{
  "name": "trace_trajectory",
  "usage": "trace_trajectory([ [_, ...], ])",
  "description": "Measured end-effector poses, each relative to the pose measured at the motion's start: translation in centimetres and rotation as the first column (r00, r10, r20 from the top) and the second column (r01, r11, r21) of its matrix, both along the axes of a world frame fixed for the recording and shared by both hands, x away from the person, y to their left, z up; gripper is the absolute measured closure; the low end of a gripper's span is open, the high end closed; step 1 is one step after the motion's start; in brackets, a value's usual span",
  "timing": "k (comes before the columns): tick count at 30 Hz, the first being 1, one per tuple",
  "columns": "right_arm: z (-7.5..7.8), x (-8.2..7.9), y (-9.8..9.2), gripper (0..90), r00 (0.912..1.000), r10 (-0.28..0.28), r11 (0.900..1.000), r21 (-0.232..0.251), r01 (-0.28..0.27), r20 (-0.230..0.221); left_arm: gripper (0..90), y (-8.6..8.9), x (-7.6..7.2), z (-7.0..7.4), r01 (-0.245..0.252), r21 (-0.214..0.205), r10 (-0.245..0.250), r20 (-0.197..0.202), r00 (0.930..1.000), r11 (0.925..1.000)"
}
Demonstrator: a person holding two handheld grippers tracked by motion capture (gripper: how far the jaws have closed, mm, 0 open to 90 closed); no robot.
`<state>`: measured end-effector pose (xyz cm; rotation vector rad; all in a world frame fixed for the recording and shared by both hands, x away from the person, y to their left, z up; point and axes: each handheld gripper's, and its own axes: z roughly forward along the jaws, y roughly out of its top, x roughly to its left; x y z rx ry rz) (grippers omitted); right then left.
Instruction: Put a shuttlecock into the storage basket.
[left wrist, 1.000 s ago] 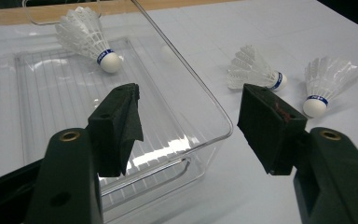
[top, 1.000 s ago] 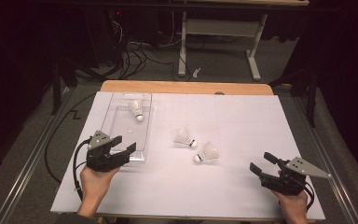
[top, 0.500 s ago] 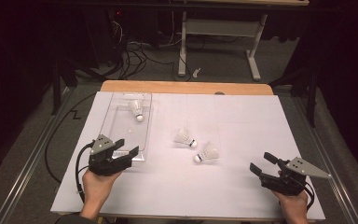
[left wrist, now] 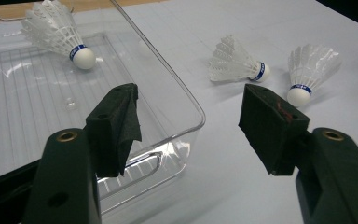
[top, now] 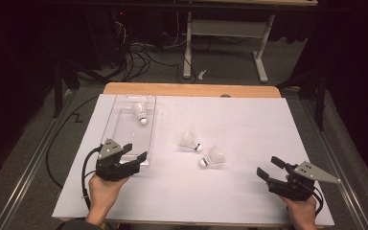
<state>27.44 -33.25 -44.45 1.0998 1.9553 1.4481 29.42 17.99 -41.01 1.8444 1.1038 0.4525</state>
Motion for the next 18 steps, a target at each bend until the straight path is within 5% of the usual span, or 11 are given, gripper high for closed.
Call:
trace_trajectory([
  [18,0.0,0.0,0.0,26.1,1.0000,0.000,1.0000,0.001,0.000,0.000,38.4,-1.8,0.8,0.1,0.044,0.017,-0.043,-0.011,0.9990,0.9989],
])
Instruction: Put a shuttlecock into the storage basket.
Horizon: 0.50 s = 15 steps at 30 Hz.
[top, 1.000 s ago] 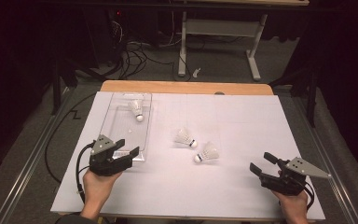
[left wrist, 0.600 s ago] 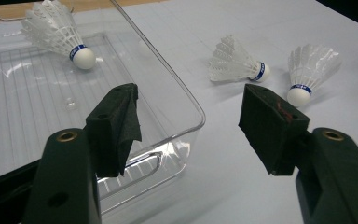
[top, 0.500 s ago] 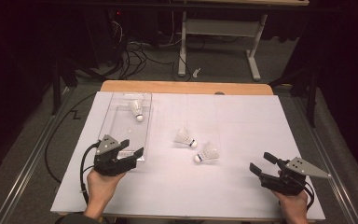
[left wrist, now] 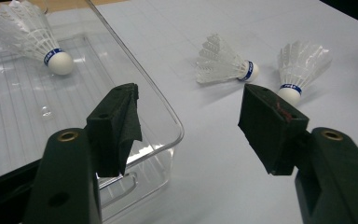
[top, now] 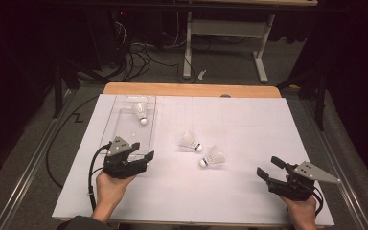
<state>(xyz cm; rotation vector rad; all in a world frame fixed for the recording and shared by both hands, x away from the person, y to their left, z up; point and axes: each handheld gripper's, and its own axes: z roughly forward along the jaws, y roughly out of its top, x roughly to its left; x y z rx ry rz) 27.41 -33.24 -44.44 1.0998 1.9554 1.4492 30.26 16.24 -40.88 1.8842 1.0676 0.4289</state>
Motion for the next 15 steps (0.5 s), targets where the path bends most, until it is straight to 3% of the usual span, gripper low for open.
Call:
trace_trajectory([
  [15,0.01,-0.01,0.00,26.1,1.0000,0.001,1.0000,0.000,-0.001,0.001,38.7,-0.80,0.57,0.05,0.017,0.002,-0.017,-0.007,0.9998,0.9998],
])
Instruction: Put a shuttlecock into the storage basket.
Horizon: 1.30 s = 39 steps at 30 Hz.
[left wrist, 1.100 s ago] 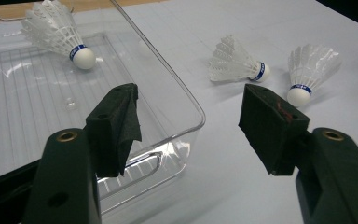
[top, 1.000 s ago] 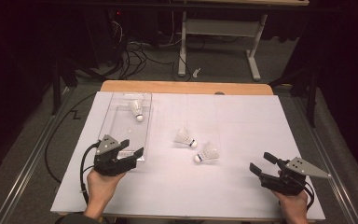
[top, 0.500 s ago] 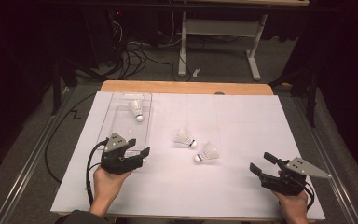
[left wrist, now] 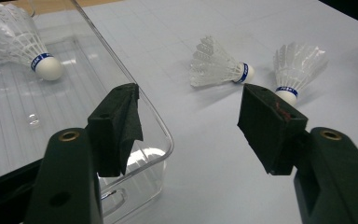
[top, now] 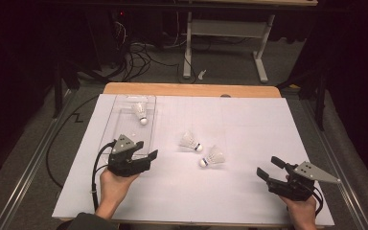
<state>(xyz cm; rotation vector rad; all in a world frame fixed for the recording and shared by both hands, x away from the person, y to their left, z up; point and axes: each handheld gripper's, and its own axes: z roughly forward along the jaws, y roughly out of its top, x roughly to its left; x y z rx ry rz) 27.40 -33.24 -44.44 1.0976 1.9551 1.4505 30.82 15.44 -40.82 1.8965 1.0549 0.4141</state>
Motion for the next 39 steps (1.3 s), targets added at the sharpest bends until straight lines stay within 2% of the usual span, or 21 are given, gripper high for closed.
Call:
trace_trajectory([
  [39,0.0,0.0,0.0,26.1,1.0000,0.002,1.0000,0.000,-0.002,0.003,39.9,-1.6,0.7,0.1,0.039,-0.007,-0.039,-0.001,0.9992,0.9992],
])
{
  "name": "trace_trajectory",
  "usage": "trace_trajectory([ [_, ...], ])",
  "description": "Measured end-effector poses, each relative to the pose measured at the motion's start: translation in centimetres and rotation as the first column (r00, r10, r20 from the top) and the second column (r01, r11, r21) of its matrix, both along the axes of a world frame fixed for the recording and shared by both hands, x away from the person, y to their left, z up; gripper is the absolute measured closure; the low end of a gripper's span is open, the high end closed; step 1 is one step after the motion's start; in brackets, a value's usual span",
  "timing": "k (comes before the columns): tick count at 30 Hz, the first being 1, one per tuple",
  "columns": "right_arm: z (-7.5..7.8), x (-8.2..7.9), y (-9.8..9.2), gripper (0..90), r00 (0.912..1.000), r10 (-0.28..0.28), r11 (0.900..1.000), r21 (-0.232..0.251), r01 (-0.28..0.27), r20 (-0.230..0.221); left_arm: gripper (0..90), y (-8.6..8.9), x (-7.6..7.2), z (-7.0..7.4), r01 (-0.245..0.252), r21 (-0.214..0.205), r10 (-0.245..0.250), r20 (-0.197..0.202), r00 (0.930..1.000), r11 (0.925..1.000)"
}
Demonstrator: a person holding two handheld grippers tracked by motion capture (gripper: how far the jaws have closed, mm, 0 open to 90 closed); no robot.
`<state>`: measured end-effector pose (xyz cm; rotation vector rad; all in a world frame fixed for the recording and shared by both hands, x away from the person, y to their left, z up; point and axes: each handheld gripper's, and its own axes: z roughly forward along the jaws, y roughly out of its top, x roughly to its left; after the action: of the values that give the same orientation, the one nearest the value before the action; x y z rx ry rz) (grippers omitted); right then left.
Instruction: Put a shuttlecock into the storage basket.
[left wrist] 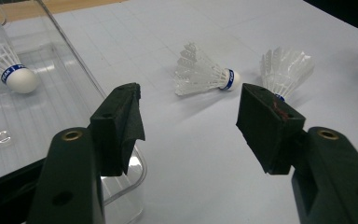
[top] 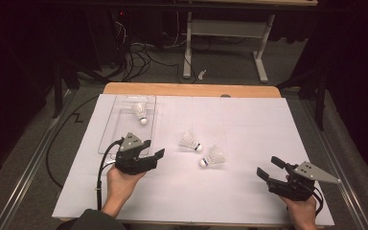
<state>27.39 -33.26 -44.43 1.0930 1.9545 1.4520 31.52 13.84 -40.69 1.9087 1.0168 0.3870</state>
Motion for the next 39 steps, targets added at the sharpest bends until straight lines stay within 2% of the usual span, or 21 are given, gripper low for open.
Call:
trace_trajectory([
  [13,0.0,0.0,0.0,26.1,1.0000,0.003,1.0000,-0.002,-0.003,0.001,39.7,-0.6,0.2,0.3,0.021,0.006,-0.021,0.000,0.9998,0.9998],
  [39,0.0,0.0,0.0,26.0,1.0000,0.003,1.0000,-0.001,-0.003,0.002,40.1,-1.8,1.3,0.3,0.032,-0.017,-0.032,-0.013,0.9994,0.9994],
])
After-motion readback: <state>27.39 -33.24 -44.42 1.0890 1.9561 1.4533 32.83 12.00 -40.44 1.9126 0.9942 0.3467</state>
